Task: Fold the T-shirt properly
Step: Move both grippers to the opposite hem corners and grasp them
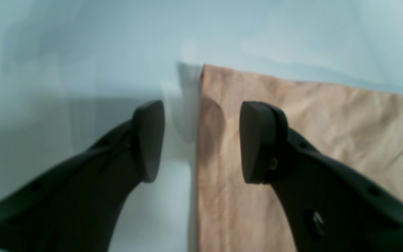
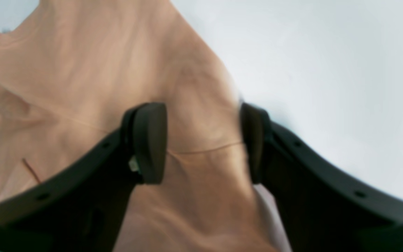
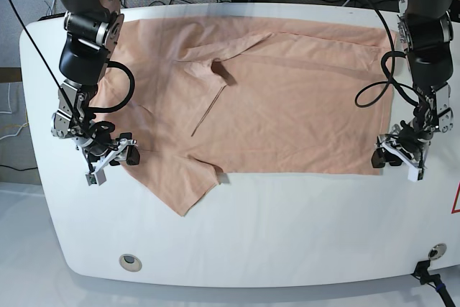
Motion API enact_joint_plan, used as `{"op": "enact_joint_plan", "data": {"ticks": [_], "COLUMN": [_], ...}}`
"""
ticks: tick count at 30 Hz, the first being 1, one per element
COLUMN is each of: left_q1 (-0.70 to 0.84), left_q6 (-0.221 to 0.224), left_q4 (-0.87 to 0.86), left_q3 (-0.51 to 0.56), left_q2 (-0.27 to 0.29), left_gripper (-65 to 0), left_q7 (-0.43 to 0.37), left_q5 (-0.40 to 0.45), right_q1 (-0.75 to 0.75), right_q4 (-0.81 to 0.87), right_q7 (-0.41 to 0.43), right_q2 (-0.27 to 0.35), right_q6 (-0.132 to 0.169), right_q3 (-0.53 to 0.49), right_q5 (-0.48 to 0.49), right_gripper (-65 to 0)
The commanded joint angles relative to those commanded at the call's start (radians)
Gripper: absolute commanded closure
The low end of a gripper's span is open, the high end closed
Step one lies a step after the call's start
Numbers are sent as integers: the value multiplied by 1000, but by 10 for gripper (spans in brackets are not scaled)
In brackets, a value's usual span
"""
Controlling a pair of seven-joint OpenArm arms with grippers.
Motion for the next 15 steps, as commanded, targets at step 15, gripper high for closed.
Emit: {"op": "enact_joint_plan", "data": {"ticks": [15], "left_q1": [0], "left_q6": [-2], "left_q4": [6], "left_q3": [26], "left_q2": [48], "left_gripper": [-150], "left_q7": [0], "left_q5": [-5], "right_q1": [0], "right_q4": [2], "right_q7": [2], "right_q2": [0], "right_q6": [0], "right_q3": [0], "right_q5": [0], "right_gripper": [-309]}}
